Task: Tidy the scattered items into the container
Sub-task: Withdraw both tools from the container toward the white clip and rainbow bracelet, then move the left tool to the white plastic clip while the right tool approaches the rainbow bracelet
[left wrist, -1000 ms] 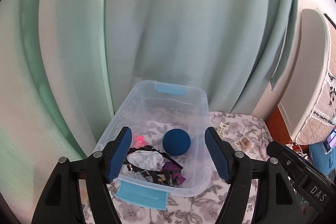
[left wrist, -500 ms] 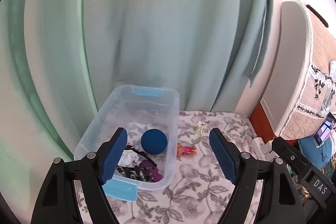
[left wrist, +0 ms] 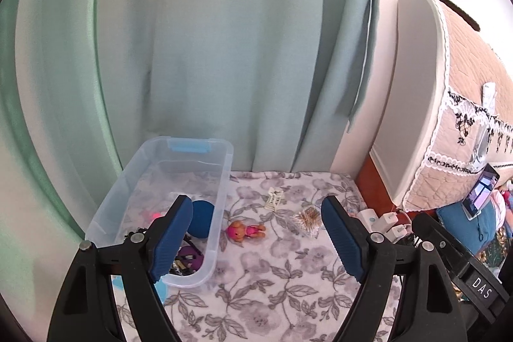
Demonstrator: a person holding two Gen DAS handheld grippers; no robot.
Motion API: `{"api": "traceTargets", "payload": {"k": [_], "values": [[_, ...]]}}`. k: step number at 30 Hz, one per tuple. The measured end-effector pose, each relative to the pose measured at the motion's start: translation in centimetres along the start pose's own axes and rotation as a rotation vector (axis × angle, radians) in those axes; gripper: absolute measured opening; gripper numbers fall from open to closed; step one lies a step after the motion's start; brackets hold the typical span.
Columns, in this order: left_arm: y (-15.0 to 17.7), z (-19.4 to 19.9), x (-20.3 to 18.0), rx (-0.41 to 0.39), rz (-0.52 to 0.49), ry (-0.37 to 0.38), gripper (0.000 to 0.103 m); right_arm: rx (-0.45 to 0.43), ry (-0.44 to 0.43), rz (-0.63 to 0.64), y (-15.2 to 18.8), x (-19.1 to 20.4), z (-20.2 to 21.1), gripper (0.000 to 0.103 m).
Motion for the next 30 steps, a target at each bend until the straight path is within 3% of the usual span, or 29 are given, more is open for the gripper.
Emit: {"api": "traceTargets", "payload": {"k": [10, 30], "values": [[1.6, -2.1, -2.4, 0.054, -0.016, 0.034, 0.083, 0.031, 0.032, -0.030, 0.8, -3.0, -0.9, 0.086], [7.0, -11.3, -3.4, 0.261, 0.014, 0.078, 0.083, 0.184, 0.101, -0.049, 4.5, -6.6, -8.2, 0.086]]}}
Point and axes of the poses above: each gripper's, at about its wrist camera, not at the fingertips, and z roughly against the way its jaws point, x to its left, y to its underside, the point moved 8 cm from there along -z, roughly the way its jaws point, and after that the axes turned 5 degrees about z, right-handed, at the moved point
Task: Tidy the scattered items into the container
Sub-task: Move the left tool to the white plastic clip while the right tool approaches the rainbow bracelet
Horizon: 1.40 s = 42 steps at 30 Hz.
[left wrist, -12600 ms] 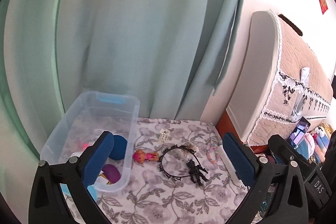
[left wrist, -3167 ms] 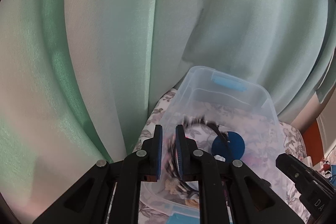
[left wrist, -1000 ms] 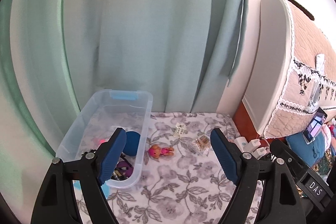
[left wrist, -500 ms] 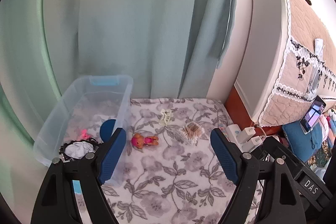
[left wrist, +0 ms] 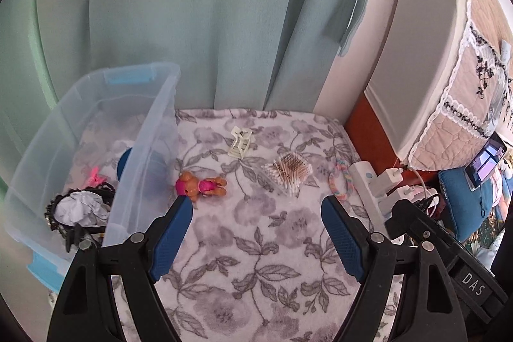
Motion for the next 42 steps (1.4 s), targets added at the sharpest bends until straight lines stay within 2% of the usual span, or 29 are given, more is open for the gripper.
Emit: {"api": "traceTargets", "payload": {"k": [8, 20, 28, 42], "values": [[-0.2, -4.3, 1.2, 0.053, 0.027, 0.005, 0.083, 0.027, 0.041, 0.016, -0.4, -0.1, -3.3, 0.086], [-1.8, -10.1, 1.3, 0.075, 0.017, 0.021, 0.083, 0.059, 0.088, 0.024, -0.7, -0.9, -8.3, 0.086], [-2.8, -14.0, 1.6, 0.082, 0.010, 0.003, 0.083, 0.067, 0.132, 0.012, -0.4, -2.3, -11.0, 0.085], [-4.7, -19.2, 2.6, 0.068, 0.030, -0.005, 0.083, 0.064, 0.288, -0.034, 0.0, -5.5, -14.1, 0.074]]}}
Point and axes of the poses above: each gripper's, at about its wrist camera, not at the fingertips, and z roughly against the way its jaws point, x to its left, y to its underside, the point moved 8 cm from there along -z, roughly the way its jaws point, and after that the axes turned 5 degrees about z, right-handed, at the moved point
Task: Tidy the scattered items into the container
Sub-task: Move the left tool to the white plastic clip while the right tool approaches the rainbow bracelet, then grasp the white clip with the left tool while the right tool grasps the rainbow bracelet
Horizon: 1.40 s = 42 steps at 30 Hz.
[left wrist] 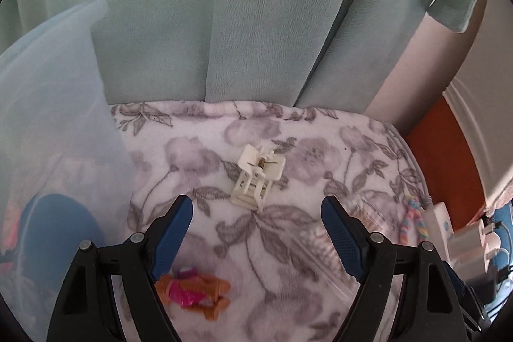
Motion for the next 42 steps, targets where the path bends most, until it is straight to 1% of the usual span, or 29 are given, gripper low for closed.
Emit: {"api": "traceTargets", "payload": {"k": [5, 9, 10, 11, 15, 17, 19, 21, 22, 23, 24, 28, 29, 31, 37, 42], "values": [[-0.2, -1.5, -0.2, 0.001, -0.010, 0.005, 0.082, 0.010, 0.058, -0.035, 0.2, -1.4, -1.1, 0.072], [-0.3, -2.6, -0.2, 0.006, -0.007, 0.007, 0.080, 0.027, 0.073, -0.043, 0.3, -1.6, -2.2, 0.071], [-0.3, -2.9, -0.2, 0.008, -0.009, 0.007, 0.078, 0.030, 0.076, -0.047, 0.4, -1.7, -2.5, 0.071], [-0.4, -3.1, -0.3, 0.009, -0.013, 0.005, 0.077, 0.030, 0.078, -0.046, 0.4, -1.6, -2.7, 0.068], [-0.5, -3.8, -0.2, 0.006, -0.019, 0.002, 0.076, 0.015, 0.084, -0.027, 0.3, -1.2, -3.2, 0.068], [-0.5, -4.3, -0.1, 0.010, -0.016, -0.002, 0.065, 0.005, 0.087, -0.021, 0.2, -1.1, -3.5, 0.067], [-0.5, -4.8, 0.0, 0.019, -0.015, -0.008, 0.062, -0.002, 0.098, -0.011, 0.0, -0.9, -3.8, 0.066], [-0.5, -5.2, -0.1, 0.021, -0.015, -0.006, 0.060, -0.009, 0.112, -0.002, -0.1, -0.9, -3.9, 0.063], [-0.5, -5.3, -0.1, 0.022, -0.015, -0.005, 0.054, -0.012, 0.115, 0.000, -0.1, -0.9, -3.8, 0.062], [-0.4, -5.5, -0.1, 0.024, -0.016, -0.008, 0.052, -0.015, 0.121, 0.002, -0.2, -1.0, -3.8, 0.059], [-0.4, -5.8, -0.2, 0.027, -0.016, -0.011, 0.051, -0.016, 0.129, 0.008, -0.3, -1.0, -3.8, 0.057], [-0.5, -6.3, -0.4, 0.032, -0.015, -0.013, 0.047, -0.016, 0.148, 0.032, -0.6, -0.9, -4.3, 0.055], [-0.6, -6.3, -0.4, 0.030, -0.014, -0.014, 0.043, -0.015, 0.152, 0.035, -0.7, -0.9, -4.4, 0.054], [-0.7, -6.6, -0.5, 0.029, -0.010, -0.022, 0.039, -0.014, 0.162, 0.039, -0.8, -1.0, -4.5, 0.051], [-1.0, -6.8, -1.0, 0.031, -0.009, -0.030, 0.036, -0.009, 0.169, 0.050, -0.8, -1.1, -4.4, 0.045], [-0.5, -6.3, -1.3, 0.042, -0.012, -0.030, 0.035, -0.004, 0.152, 0.043, -0.7, -1.1, -4.1, 0.036]]}}
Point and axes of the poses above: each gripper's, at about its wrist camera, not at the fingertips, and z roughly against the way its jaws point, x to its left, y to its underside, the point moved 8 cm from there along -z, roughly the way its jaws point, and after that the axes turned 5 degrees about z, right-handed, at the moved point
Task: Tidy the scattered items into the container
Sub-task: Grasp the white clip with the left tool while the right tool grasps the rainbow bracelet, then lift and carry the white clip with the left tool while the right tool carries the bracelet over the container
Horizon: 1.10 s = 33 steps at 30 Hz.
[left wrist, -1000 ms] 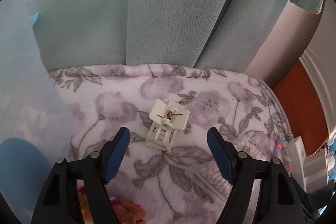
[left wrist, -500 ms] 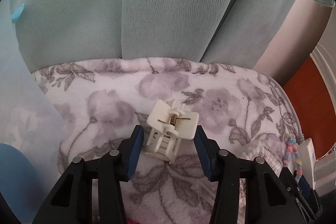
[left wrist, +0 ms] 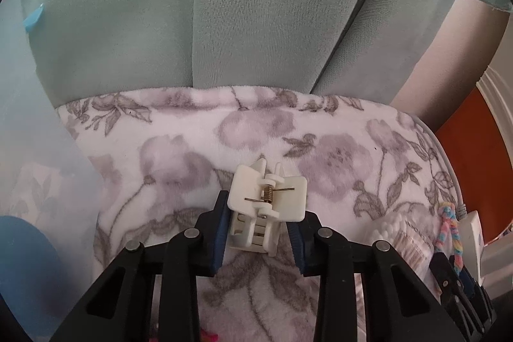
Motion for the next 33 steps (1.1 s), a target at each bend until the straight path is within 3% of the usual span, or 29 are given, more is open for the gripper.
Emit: {"api": "traceTargets", "payload": {"k": [9, 20, 27, 33], "values": [[2.3, 1.9, -0.1, 0.035, -0.003, -0.019, 0.035, 0.016, -0.063, -0.021, 1.1, -0.2, 1.5, 0.028], [5.9, 5.8, 1.7, 0.066, -0.004, -0.042, 0.035, 0.036, -0.122, -0.058, 2.9, -0.8, 4.5, 0.027], [6.8, 8.7, 0.6, 0.066, -0.011, -0.013, 0.035, 0.000, -0.157, -0.061, 2.6, -0.5, 8.2, 0.028], [6.5, 13.6, 0.0, 0.015, -0.021, 0.017, 0.035, -0.078, -0.192, -0.056, 0.9, 0.0, 12.7, 0.028]]}}
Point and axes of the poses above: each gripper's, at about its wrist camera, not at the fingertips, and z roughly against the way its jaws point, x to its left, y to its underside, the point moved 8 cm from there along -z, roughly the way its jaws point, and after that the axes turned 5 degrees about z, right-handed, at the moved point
